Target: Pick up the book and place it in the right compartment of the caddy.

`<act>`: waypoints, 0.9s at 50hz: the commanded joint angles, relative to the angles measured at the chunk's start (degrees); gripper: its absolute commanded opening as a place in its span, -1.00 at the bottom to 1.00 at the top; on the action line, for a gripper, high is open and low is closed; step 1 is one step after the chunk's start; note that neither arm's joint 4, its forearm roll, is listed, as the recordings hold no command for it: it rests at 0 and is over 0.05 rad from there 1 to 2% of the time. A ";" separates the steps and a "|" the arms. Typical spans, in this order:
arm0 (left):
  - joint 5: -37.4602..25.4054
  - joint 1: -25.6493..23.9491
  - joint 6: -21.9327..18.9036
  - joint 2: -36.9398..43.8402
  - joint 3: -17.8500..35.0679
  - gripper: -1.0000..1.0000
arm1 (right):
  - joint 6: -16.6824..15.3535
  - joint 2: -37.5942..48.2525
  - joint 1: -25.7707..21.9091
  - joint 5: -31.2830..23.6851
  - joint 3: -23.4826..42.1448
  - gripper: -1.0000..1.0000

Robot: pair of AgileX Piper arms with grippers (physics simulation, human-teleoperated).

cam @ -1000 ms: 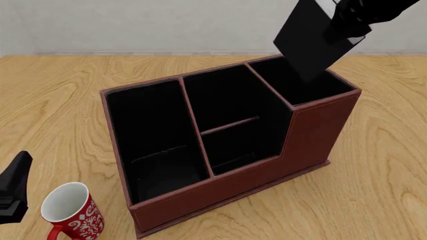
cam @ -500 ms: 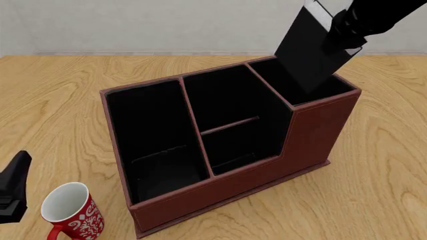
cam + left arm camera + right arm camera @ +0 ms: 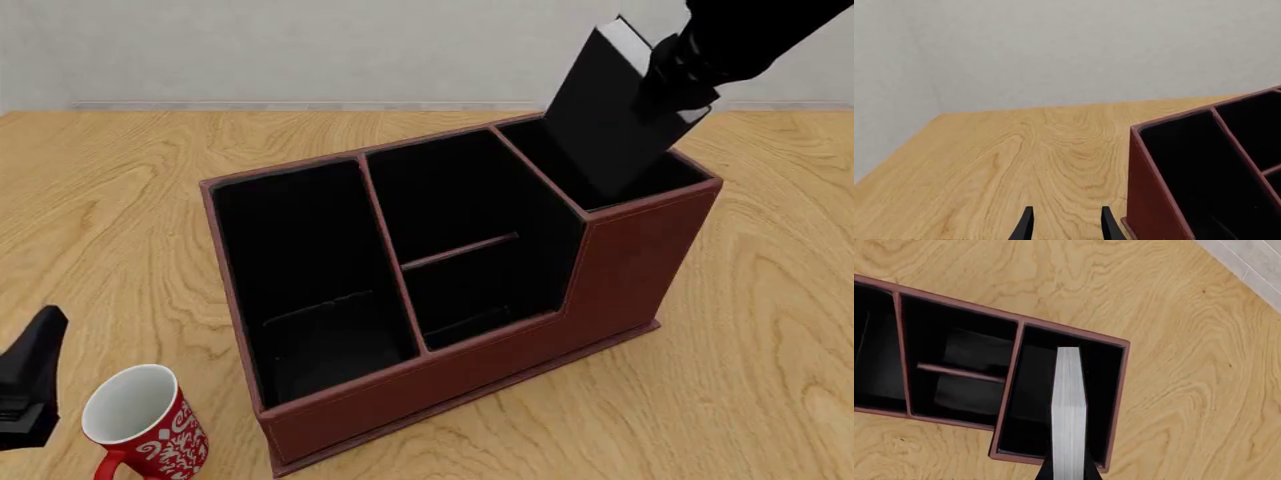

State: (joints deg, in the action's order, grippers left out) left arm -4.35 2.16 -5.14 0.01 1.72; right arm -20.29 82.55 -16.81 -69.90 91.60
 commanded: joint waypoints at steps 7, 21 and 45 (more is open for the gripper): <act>0.39 0.13 0.16 0.00 -0.78 1.00 | 0.83 0.32 0.16 0.00 -0.90 -1.00; 0.59 0.16 0.32 0.00 -1.29 1.00 | 1.37 1.08 -0.57 0.00 -0.98 -1.00; 0.60 0.15 0.38 0.00 -1.47 1.00 | 2.86 1.43 -1.53 0.01 -2.88 -1.00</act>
State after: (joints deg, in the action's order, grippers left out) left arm -3.77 2.30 -4.84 0.01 0.36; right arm -19.09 84.31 -18.13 -69.90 89.43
